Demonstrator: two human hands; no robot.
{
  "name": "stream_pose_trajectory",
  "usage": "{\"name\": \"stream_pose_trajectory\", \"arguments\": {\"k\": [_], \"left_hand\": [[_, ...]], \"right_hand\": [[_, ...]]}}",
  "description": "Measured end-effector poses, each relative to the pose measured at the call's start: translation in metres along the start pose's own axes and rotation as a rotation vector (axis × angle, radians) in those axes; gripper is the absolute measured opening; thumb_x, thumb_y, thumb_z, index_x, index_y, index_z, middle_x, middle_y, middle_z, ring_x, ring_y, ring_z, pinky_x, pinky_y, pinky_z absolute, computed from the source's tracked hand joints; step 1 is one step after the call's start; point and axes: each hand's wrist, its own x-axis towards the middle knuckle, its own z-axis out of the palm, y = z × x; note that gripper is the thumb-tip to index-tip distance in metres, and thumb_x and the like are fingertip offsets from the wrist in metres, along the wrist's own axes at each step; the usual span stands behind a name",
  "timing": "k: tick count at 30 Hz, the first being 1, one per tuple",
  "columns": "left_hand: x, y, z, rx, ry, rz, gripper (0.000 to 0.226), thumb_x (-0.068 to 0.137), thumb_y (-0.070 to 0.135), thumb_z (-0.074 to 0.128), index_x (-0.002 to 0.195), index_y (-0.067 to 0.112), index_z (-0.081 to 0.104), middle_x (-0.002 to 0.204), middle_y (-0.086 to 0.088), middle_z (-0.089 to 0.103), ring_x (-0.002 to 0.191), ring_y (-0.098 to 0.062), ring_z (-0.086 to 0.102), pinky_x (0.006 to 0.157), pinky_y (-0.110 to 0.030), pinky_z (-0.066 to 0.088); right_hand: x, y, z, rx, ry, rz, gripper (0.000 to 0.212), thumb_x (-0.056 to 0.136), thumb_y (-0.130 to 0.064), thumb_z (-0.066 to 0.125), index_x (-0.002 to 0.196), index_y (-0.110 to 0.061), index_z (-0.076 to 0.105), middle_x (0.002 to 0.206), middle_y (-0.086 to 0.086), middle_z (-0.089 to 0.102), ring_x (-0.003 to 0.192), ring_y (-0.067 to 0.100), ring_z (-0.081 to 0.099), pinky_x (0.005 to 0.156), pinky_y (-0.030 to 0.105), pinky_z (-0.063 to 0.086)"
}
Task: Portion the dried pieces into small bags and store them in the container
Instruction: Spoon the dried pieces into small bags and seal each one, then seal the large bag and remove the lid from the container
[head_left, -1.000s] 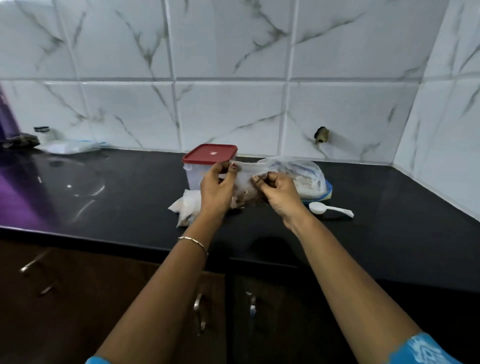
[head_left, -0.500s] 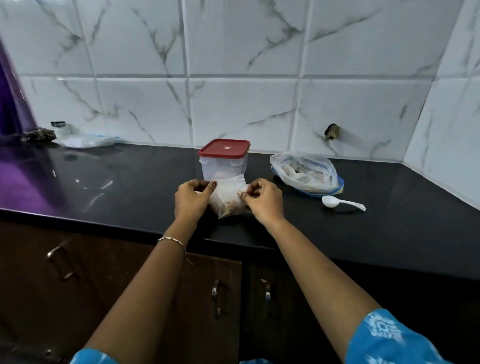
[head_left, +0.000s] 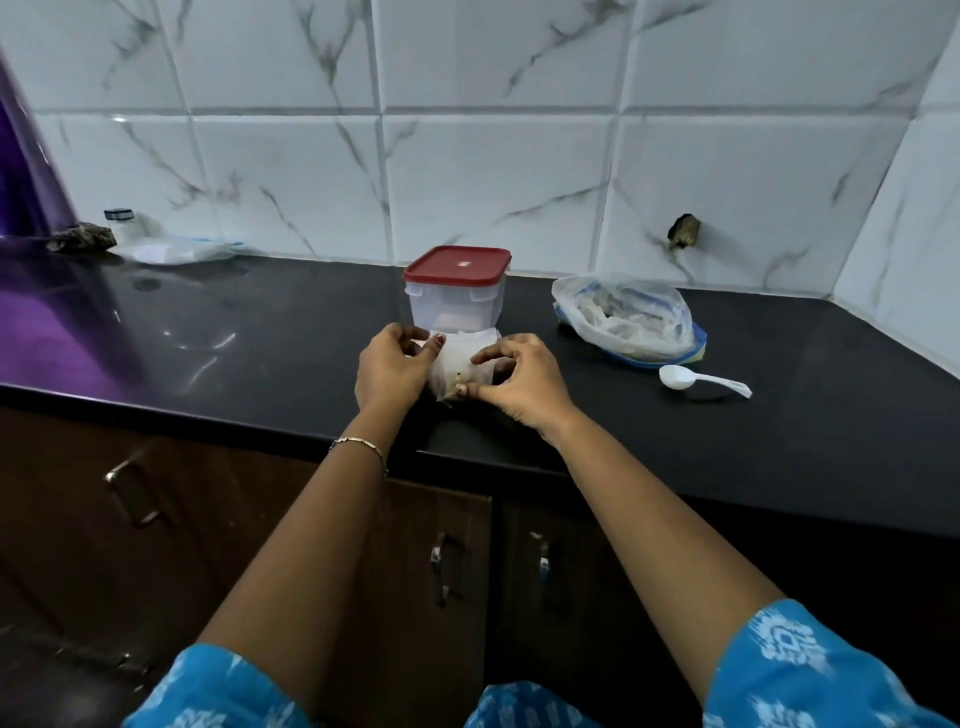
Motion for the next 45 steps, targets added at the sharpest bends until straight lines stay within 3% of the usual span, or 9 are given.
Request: {"name": "stream_pose_trajectory", "arguments": {"k": [5, 12, 17, 25, 28, 31, 37, 40, 45], "left_hand": [[-0.007, 0.005, 0.001, 0.1, -0.024, 0.026, 0.042, 0.082, 0.052, 0.069, 0.111, 0.024, 0.058, 0.082, 0.014, 0.059, 0.084, -0.012, 0.061, 0.066, -0.031, 0.048], [-0.01, 0.01, 0.001, 0.19, 0.026, 0.094, 0.059, 0.079, 0.05, 0.072, 0.124, 0.018, 0.05, 0.116, -0.001, 0.058, 0.109, -0.022, 0.057, 0.084, -0.042, 0.05], [-0.018, 0.044, 0.022, 0.271, 0.188, 0.281, 0.041, 0.089, 0.039, 0.062, 0.119, 0.014, 0.05, 0.11, -0.004, 0.061, 0.108, -0.027, 0.055, 0.088, -0.043, 0.041], [-0.039, 0.095, 0.109, 0.006, -0.213, 0.338, 0.022, 0.086, 0.024, 0.061, 0.107, 0.017, 0.062, 0.096, -0.003, 0.066, 0.097, -0.026, 0.062, 0.085, -0.041, 0.05], [-0.048, 0.089, 0.137, 0.179, -0.445, 0.474, 0.04, 0.086, 0.028, 0.065, 0.122, 0.015, 0.054, 0.12, -0.009, 0.057, 0.115, -0.026, 0.053, 0.097, -0.043, 0.046], [-0.047, 0.085, 0.155, 0.247, -0.62, 0.481, 0.047, 0.085, 0.033, 0.066, 0.125, 0.017, 0.048, 0.129, -0.008, 0.051, 0.119, -0.025, 0.052, 0.099, -0.046, 0.046], [-0.04, 0.091, 0.167, 0.237, -0.622, 0.488, 0.032, 0.087, 0.029, 0.067, 0.115, 0.017, 0.058, 0.107, 0.001, 0.064, 0.105, -0.019, 0.06, 0.096, -0.037, 0.047], [-0.038, 0.088, 0.171, 0.268, -0.601, 0.527, 0.027, 0.088, 0.036, 0.063, 0.111, 0.022, 0.059, 0.107, 0.003, 0.065, 0.103, -0.018, 0.06, 0.093, -0.041, 0.049], [-0.042, 0.092, 0.17, 0.381, -0.569, 0.649, 0.025, 0.09, 0.038, 0.06, 0.109, 0.022, 0.06, 0.112, 0.0, 0.06, 0.107, -0.02, 0.055, 0.091, -0.044, 0.048]], "right_hand": [[-0.002, -0.005, -0.002, -0.301, -0.042, -0.027, 0.042, 0.076, -0.046, 0.077, 0.116, -0.037, 0.067, 0.138, -0.005, 0.043, 0.129, 0.019, 0.035, 0.106, 0.04, 0.032], [-0.008, -0.007, -0.011, -0.379, -0.047, -0.046, 0.057, 0.082, -0.049, 0.068, 0.135, -0.039, 0.051, 0.145, -0.004, 0.036, 0.135, 0.02, 0.028, 0.107, 0.046, 0.022], [-0.009, 0.006, -0.058, -0.371, 0.05, -0.007, 0.053, 0.081, -0.05, 0.069, 0.13, -0.037, 0.055, 0.141, -0.005, 0.042, 0.135, 0.017, 0.034, 0.105, 0.045, 0.024], [-0.026, 0.068, -0.151, -0.448, 0.293, 0.117, 0.055, 0.077, -0.042, 0.075, 0.127, -0.032, 0.056, 0.133, -0.002, 0.051, 0.128, 0.02, 0.043, 0.102, 0.04, 0.028], [-0.035, 0.095, -0.183, -0.464, 0.218, 0.214, 0.064, 0.075, -0.043, 0.077, 0.132, -0.033, 0.051, 0.134, -0.006, 0.053, 0.13, 0.021, 0.041, 0.103, 0.04, 0.029], [-0.042, 0.117, -0.202, -0.486, 0.149, 0.274, 0.055, 0.079, -0.045, 0.073, 0.129, -0.036, 0.054, 0.13, -0.012, 0.059, 0.129, 0.019, 0.043, 0.104, 0.04, 0.028], [-0.041, 0.125, -0.215, -0.49, 0.141, 0.252, 0.014, 0.088, -0.034, 0.067, 0.101, -0.036, 0.071, 0.101, -0.013, 0.071, 0.104, 0.011, 0.061, 0.1, 0.037, 0.04], [-0.042, 0.134, -0.226, -0.544, 0.178, 0.284, 0.012, 0.088, -0.029, 0.065, 0.096, -0.035, 0.073, 0.097, -0.011, 0.072, 0.099, 0.014, 0.062, 0.098, 0.038, 0.043], [-0.046, 0.147, -0.245, -0.621, 0.418, 0.398, 0.018, 0.089, -0.024, 0.062, 0.102, -0.031, 0.074, 0.099, 0.0, 0.071, 0.101, 0.021, 0.061, 0.085, 0.034, 0.048]]}}
